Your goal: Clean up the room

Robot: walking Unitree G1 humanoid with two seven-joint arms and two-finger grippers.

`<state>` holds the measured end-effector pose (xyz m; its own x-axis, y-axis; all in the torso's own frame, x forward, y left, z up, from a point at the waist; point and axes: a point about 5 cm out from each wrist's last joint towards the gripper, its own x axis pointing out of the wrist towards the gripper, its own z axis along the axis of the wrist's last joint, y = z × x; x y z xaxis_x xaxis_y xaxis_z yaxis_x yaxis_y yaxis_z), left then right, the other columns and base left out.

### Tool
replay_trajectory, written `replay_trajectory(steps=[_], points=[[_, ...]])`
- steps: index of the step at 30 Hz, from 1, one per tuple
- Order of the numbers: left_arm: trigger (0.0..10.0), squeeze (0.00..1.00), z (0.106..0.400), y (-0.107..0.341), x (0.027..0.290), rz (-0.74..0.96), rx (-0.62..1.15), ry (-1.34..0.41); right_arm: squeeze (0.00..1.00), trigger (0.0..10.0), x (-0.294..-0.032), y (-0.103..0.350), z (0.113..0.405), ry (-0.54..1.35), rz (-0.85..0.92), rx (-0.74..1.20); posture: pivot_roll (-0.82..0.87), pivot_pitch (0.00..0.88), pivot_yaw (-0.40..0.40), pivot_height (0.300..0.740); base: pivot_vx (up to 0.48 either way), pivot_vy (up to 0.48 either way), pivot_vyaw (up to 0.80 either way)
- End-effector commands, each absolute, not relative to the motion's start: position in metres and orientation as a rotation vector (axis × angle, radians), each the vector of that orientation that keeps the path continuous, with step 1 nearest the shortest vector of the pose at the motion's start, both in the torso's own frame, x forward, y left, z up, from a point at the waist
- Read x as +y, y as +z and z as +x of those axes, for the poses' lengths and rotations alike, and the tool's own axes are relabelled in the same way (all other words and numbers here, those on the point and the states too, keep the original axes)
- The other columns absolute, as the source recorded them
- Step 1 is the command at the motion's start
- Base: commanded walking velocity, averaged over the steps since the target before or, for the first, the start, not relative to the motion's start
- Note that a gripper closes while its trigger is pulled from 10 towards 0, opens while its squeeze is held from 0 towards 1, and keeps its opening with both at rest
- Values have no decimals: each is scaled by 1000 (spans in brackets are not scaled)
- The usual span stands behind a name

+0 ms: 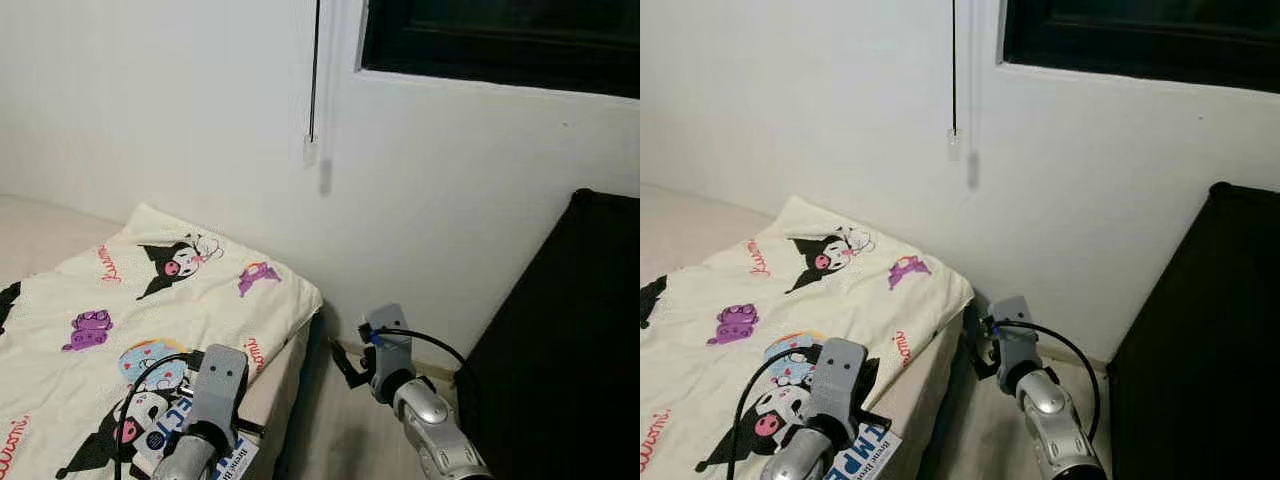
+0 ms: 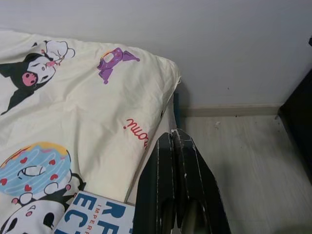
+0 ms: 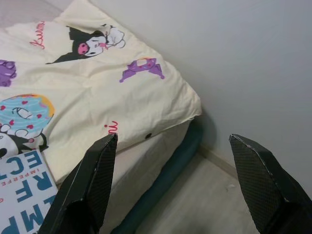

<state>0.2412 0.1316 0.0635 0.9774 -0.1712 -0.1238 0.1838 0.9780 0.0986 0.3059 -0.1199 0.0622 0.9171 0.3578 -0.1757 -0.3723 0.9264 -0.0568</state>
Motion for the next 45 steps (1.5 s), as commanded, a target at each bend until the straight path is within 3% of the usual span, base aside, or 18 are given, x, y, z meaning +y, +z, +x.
replay_trajectory(steps=[1,17,25,45], points=[[10000,0,240,61,131,116,133,-177,0,10000,-123,57,303,366,-80,183,-49,127,-56,740,0,-446,0],[10000,0,240,61,135,79,145,-145,0,10000,-123,56,302,367,-75,187,-46,126,-58,740,0,-436,0],[10000,0,239,59,138,41,166,-126,0,10000,-122,56,302,373,-75,187,-45,127,-62,740,0,420,0],[10000,0,240,56,145,109,169,-72,0,10000,-118,55,301,399,-130,182,-43,112,-54,740,0,0,120]])
